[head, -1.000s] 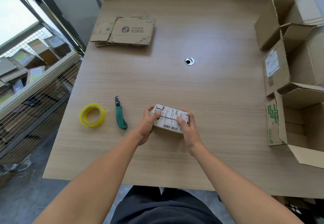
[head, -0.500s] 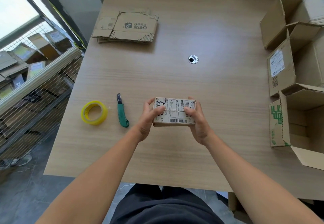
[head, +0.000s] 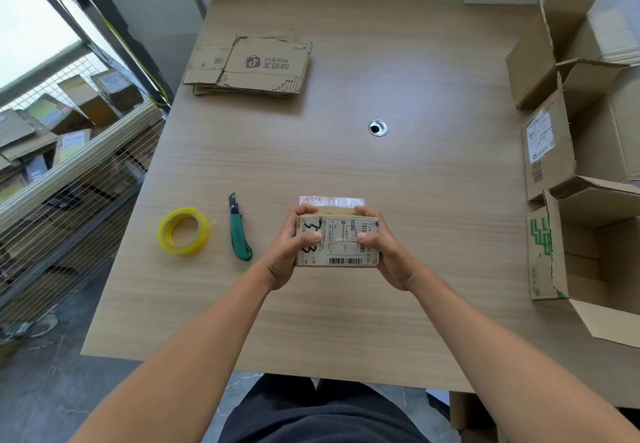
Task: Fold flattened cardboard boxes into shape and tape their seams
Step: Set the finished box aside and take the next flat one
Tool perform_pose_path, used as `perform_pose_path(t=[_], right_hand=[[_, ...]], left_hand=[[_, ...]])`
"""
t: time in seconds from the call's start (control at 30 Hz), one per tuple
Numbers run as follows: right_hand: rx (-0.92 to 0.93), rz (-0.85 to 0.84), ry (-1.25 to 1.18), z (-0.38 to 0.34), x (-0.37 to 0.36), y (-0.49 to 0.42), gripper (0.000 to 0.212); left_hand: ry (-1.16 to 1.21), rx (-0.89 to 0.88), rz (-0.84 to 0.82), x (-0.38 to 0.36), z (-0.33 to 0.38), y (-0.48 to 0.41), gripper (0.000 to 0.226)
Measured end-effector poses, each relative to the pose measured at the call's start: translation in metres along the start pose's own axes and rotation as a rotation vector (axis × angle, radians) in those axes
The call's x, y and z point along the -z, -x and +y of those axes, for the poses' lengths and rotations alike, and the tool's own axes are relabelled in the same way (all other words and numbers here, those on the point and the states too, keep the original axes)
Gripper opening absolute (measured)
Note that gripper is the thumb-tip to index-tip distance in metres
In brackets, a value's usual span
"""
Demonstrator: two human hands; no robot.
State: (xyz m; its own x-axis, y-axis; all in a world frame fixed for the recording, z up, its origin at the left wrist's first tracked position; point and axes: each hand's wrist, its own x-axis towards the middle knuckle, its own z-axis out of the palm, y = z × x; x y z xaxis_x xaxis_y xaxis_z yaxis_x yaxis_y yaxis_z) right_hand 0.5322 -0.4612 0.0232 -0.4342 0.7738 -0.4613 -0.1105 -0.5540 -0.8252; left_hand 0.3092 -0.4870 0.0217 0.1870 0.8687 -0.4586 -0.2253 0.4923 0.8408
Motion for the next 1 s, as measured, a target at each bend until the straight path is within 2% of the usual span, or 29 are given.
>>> perform_pose_path(t=[0.17, 0.33, 0.5, 0.63, 0.7, 0.77, 0.83, 0.9, 1.0], right_hand=[[0.076, 0.062, -0.074, -0.001, 0.0, -0.004, 0.085], [0.131, 0.149, 0.127, 0.003, -0.007, -0.012, 0.083], [0.167, 0.231, 0.265, 0.019, -0.004, -0.016, 0.044], [0.113, 0.317, 0.32, 0.04, -0.007, -0.019, 0.033], [0.091, 0.31, 0.377, 0.052, -0.009, -0.017, 0.032], [0.097, 0.345, 0.382, 0.058, -0.013, -0.014, 0.036], [0.136, 0.373, 0.462, 0.064, -0.012, -0.012, 0.044], [0.134, 0.311, 0.55, 0.068, -0.006, -0.007, 0.052], [0.091, 0.243, 0.622, 0.073, -0.001, -0.002, 0.042]], left_hand=[[-0.006, 0.015, -0.007, -0.006, 0.001, -0.001, 0.063], [-0.071, 0.023, 0.074, -0.002, 0.006, -0.004, 0.068], [-0.13, 0.11, 0.074, 0.002, -0.005, -0.007, 0.065], [-0.232, 0.107, 0.136, 0.002, -0.024, -0.008, 0.06], [-0.271, 0.112, 0.142, 0.007, -0.033, -0.006, 0.061], [-0.29, 0.129, 0.069, 0.012, -0.038, -0.002, 0.069], [-0.49, 0.08, 0.067, 0.017, -0.041, 0.0, 0.059], [-0.696, 0.024, 0.095, 0.023, -0.045, 0.001, 0.051], [-0.648, 0.021, 0.042, 0.023, -0.048, 0.001, 0.058]])
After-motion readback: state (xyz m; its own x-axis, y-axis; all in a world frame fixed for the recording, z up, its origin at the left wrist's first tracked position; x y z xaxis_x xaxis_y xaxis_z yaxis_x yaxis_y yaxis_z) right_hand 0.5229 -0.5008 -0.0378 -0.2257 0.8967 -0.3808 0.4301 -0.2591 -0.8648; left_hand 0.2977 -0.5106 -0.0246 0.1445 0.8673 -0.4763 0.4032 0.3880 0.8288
